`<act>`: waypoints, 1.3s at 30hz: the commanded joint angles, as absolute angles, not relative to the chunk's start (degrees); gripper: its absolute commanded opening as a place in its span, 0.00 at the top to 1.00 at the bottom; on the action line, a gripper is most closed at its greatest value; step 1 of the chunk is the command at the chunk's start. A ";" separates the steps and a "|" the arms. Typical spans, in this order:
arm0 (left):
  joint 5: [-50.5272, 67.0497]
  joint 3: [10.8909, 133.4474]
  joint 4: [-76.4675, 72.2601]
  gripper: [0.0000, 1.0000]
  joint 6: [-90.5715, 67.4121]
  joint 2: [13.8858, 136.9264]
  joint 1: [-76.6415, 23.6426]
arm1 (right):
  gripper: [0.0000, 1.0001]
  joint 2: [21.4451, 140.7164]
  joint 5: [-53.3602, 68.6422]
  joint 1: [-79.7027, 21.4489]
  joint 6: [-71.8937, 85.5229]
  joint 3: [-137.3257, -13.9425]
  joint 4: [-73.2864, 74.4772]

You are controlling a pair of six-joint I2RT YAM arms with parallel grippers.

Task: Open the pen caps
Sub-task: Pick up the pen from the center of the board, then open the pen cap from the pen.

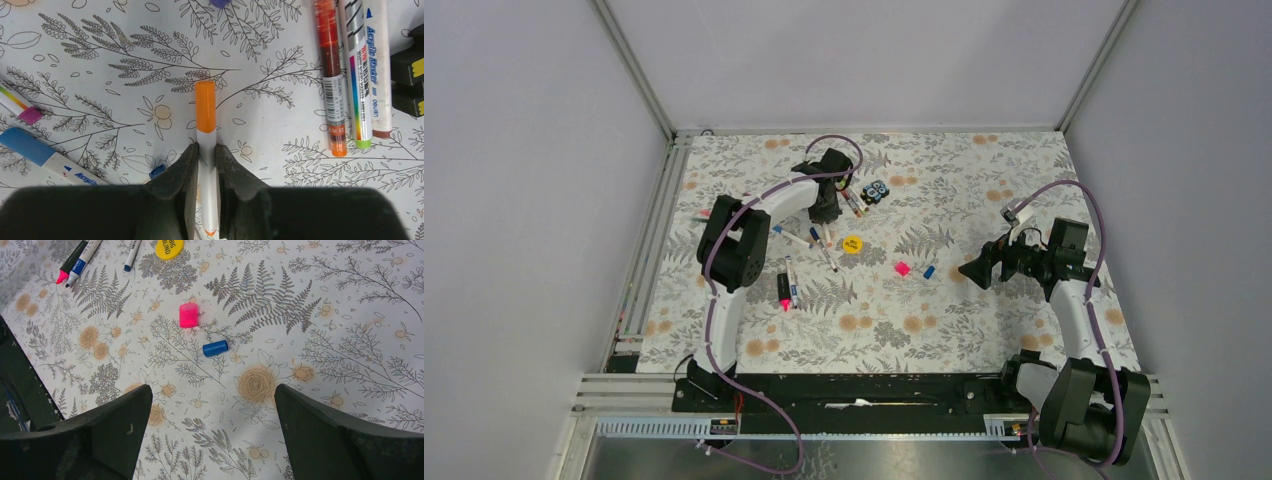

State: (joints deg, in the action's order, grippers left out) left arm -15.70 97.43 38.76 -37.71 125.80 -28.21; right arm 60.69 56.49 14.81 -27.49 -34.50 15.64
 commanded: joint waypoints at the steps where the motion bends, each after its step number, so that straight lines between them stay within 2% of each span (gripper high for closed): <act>1: -17.00 99.46 39.97 0.85 -37.11 125.35 -28.48 | 0.00 59.51 57.19 15.13 -28.92 -35.15 15.92; 11: -12.99 88.17 29.51 1.00 -37.25 113.18 -28.48 | 0.00 59.42 58.63 15.12 -29.43 -35.26 16.85; 17: -5.61 75.36 18.65 1.00 -37.84 100.47 -28.41 | 0.00 59.50 60.54 15.12 -29.71 -35.40 17.70; 22: 7.39 60.86 2.07 1.00 -40.42 87.72 -28.47 | 0.00 59.73 64.95 15.12 -28.24 -35.45 17.76; 26: 15.50 48.28 -15.16 1.00 -46.13 78.76 -29.90 | 0.00 60.47 69.94 14.67 -19.32 -37.30 16.12; 30: 15.99 40.90 -29.04 1.00 -51.07 72.70 -34.13 | 0.00 60.92 74.31 11.43 -14.99 -40.81 19.60; 34: 15.82 37.53 -41.57 1.00 -55.87 71.99 -38.55 | 0.00 60.46 75.45 5.53 -6.47 -42.97 17.82; 36: 14.33 37.34 -45.19 1.00 -56.92 72.78 -40.78 | 0.01 60.06 76.76 3.33 3.65 -41.38 9.67; 39: 12.14 38.28 -49.08 1.00 -56.94 74.88 -44.19 | 0.00 60.12 78.69 2.34 24.99 -36.71 -11.25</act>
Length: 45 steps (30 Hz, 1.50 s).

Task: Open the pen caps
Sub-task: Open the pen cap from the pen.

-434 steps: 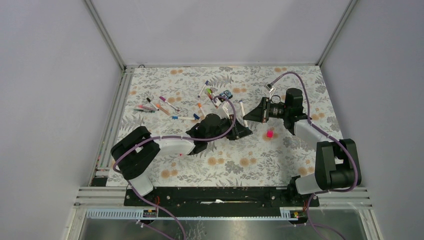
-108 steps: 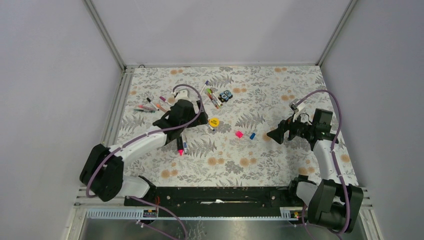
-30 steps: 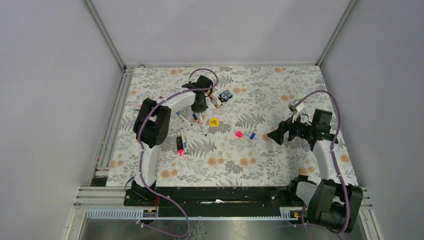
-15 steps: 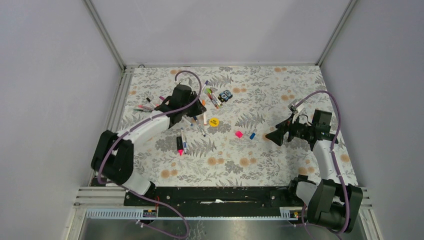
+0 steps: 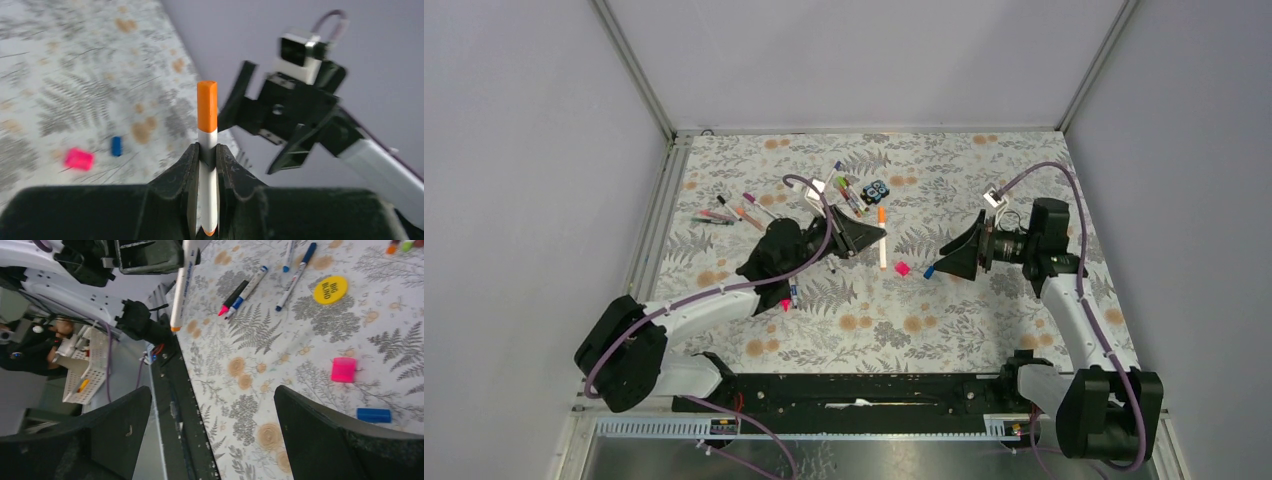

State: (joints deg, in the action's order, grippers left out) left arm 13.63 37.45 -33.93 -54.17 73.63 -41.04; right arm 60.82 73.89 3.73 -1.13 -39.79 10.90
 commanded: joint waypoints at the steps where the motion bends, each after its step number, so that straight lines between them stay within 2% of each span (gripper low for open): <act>1: 11.60 38.80 -49.97 1.00 -57.00 75.72 -45.10 | 0.00 60.64 78.82 2.23 31.09 -35.15 -17.85; 3: 10.61 39.83 -51.66 1.00 -56.97 77.35 -46.71 | 0.00 61.34 78.55 1.75 37.17 -34.51 -24.25; 10: 6.35 43.56 -54.37 1.00 -56.15 82.83 -51.82 | 0.03 63.82 76.82 -2.46 41.21 -35.46 -24.92; 14: 4.07 44.75 -54.50 1.00 -55.56 84.36 -53.46 | 0.10 64.56 76.02 -3.93 42.32 -34.97 -25.46; 21: 1.65 46.11 -54.67 1.00 -55.63 86.26 -55.05 | 0.28 64.76 75.46 -5.81 42.70 -34.05 -26.78; 25: 0.43 46.48 -54.58 1.00 -55.60 86.76 -55.59 | 0.48 64.61 75.52 -6.48 43.29 -33.57 -28.06; 31: 0.63 47.02 -54.50 1.00 -55.88 87.37 -55.90 | 0.96 64.28 75.28 -6.50 43.70 -33.19 -30.15; 32: 0.76 47.02 -54.26 1.00 -55.85 87.30 -55.90 | 1.00 64.18 75.50 -6.53 43.31 -33.24 -29.96; 33: 0.77 47.02 -53.79 1.00 -55.96 87.17 -55.92 | 1.00 64.12 75.83 -6.53 42.64 -33.40 -29.37; 34: 0.69 47.09 -52.98 0.97 -56.02 86.89 -55.90 | 1.00 64.02 76.23 -6.51 41.05 -33.66 -28.19; 41: -0.54 47.09 -41.49 0.36 -52.05 80.50 -53.74 | 1.00 62.33 80.02 -5.88 25.66 -34.00 -17.68; 44: 3.22 46.31 -38.93 0.06 -48.67 76.92 -51.04 | 1.00 61.19 81.85 -4.63 18.12 -33.23 -12.88; 45: 4.64 45.76 -38.93 0.02 -47.95 76.29 -50.31 | 1.00 61.00 82.58 -4.25 17.04 -32.60 -12.63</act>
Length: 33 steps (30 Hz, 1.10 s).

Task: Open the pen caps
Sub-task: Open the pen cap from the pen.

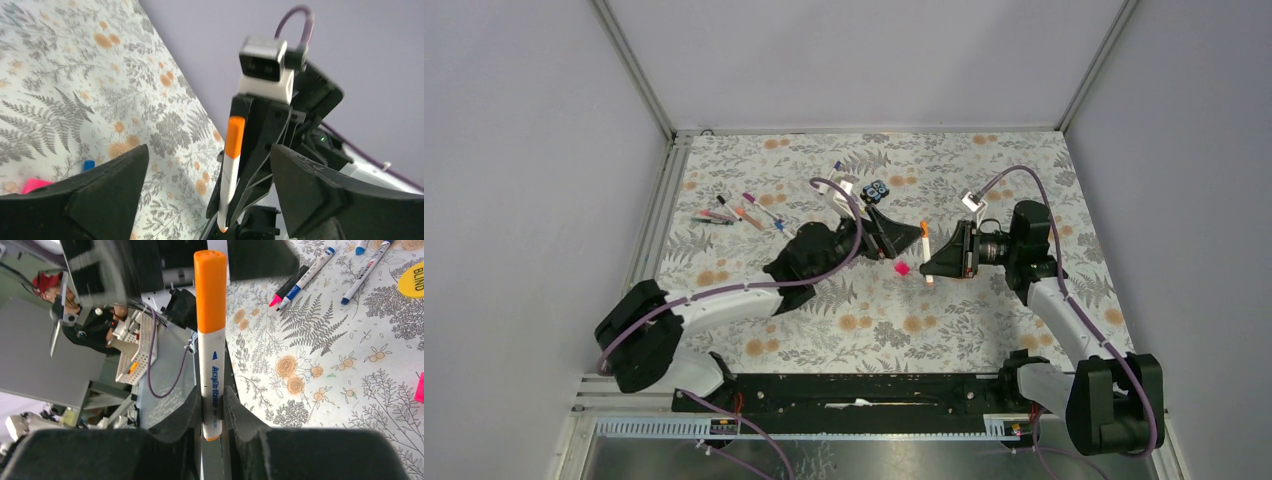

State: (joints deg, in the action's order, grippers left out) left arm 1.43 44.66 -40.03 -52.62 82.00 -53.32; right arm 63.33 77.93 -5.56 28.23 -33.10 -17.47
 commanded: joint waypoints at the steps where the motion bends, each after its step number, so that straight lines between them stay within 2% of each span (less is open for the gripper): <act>1: 6.38 45.18 -39.39 0.01 -47.71 75.42 -49.42 | 1.00 60.81 83.35 -3.84 16.83 -31.89 -13.09; 7: 19.60 43.74 -44.76 0.01 -53.01 77.66 -44.63 | 1.00 61.81 85.49 -3.04 16.83 -30.76 -14.76; 14: 24.85 48.36 -46.49 0.03 -53.17 82.74 -44.93 | 1.00 63.83 86.04 -2.99 17.40 -30.96 -14.85; 25: 27.58 53.17 -52.33 0.25 -57.30 91.81 -47.44 | 1.00 65.63 86.05 -3.02 18.02 -30.90 -15.38; 33: 28.18 54.48 -53.05 0.50 -59.27 94.71 -47.96 | 1.00 66.24 86.04 -3.00 18.24 -30.93 -15.56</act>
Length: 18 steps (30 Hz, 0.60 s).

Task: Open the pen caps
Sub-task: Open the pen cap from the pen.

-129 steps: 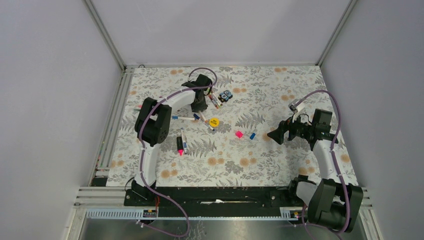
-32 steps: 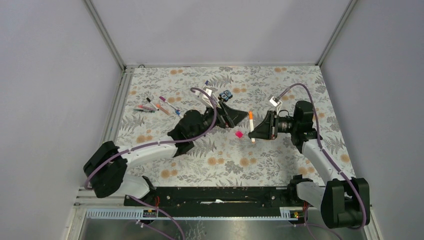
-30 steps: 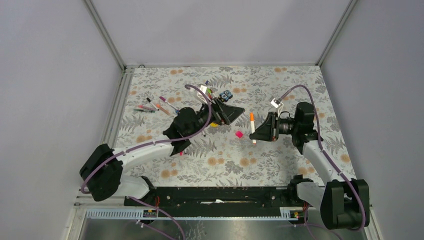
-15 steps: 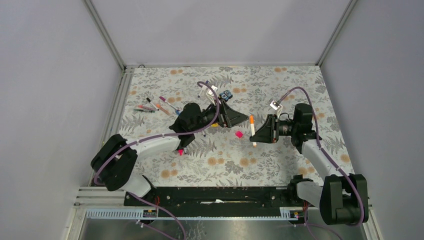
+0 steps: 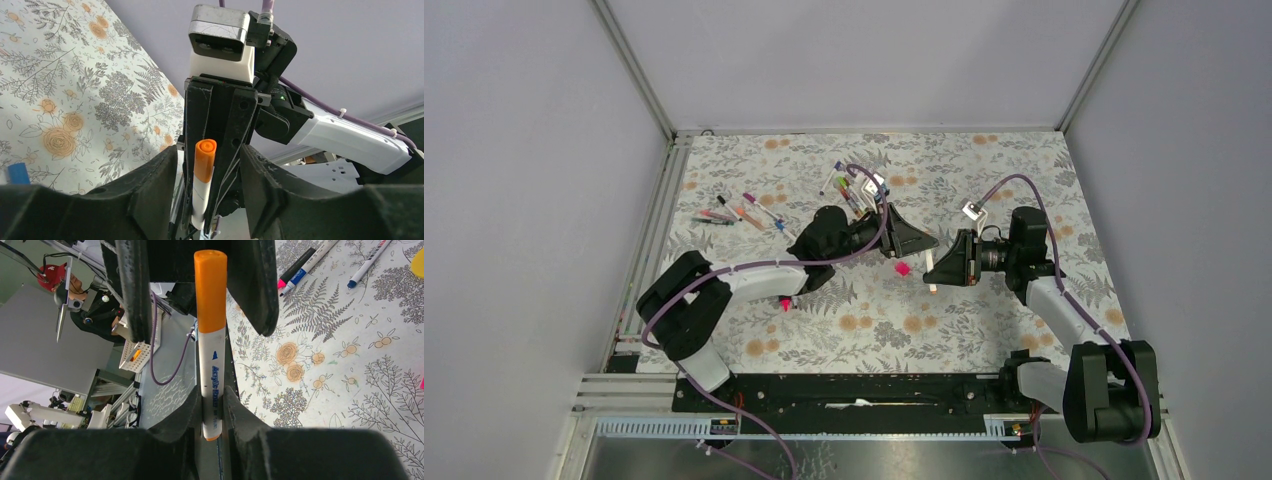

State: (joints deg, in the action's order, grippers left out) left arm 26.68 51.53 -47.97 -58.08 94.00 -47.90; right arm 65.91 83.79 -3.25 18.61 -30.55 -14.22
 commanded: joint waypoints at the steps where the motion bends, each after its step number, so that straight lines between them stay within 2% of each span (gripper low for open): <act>1: 28.23 54.56 -53.14 0.54 -59.38 94.79 -47.99 | 1.00 66.23 86.09 -2.98 18.32 -30.94 -15.56; 5: 28.49 54.99 -53.36 0.71 -59.74 95.16 -47.91 | 1.00 66.30 86.04 -3.08 18.37 -30.94 -15.53; 10: 28.06 54.78 -54.82 0.99 -59.81 94.78 -47.98 | 1.00 66.66 86.21 -3.05 18.53 -30.84 -15.60; 18: 20.50 58.32 -54.99 1.00 -53.82 91.57 -43.84 | 1.00 68.27 87.36 -4.09 21.66 -29.00 -19.36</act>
State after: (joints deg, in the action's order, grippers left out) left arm 26.76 52.69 -48.16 -57.49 95.29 -47.31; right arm 67.44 85.08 -3.25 20.38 -30.22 -16.75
